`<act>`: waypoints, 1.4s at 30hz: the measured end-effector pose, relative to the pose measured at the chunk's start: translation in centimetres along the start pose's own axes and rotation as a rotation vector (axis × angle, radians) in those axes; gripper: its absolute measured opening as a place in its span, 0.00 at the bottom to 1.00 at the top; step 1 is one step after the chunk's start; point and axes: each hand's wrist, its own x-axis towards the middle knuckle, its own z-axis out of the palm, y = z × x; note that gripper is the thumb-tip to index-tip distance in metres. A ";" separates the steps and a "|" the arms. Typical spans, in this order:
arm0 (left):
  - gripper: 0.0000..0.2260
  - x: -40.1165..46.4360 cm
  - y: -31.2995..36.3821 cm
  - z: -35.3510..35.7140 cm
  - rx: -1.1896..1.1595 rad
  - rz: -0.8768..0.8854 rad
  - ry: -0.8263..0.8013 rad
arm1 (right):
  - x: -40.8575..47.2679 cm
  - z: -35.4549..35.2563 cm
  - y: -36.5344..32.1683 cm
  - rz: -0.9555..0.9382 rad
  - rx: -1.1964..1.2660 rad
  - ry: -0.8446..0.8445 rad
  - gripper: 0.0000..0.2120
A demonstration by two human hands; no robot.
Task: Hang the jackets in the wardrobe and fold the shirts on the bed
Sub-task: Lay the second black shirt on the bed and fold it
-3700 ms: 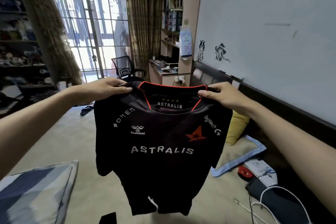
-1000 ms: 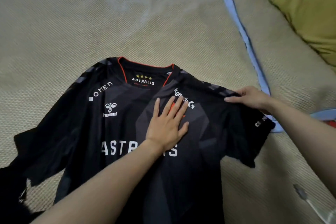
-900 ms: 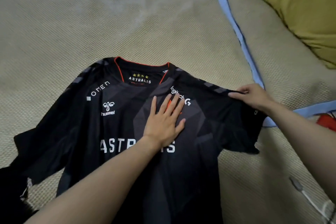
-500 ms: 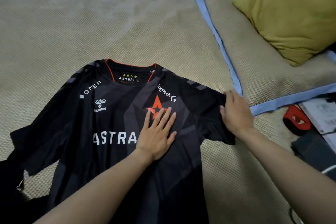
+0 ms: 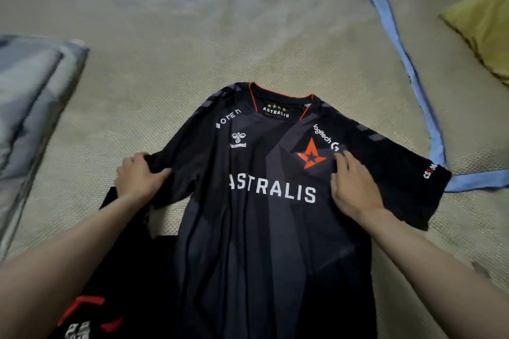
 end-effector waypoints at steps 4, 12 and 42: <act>0.07 2.7 -2.4 -1.7 -0.258 0.125 -0.168 | 0.3 0.3 -9.9 -0.240 0.072 -0.063 0.29; 0.08 6.6 -3.7 -5.2 -0.740 -0.026 -0.147 | 0.5 0.7 -23.8 -0.463 0.243 -0.137 0.28; 0.14 10.5 -6.6 -6.0 -0.802 -0.111 -0.182 | -5.6 4.2 -19.5 -0.288 0.349 -0.154 0.24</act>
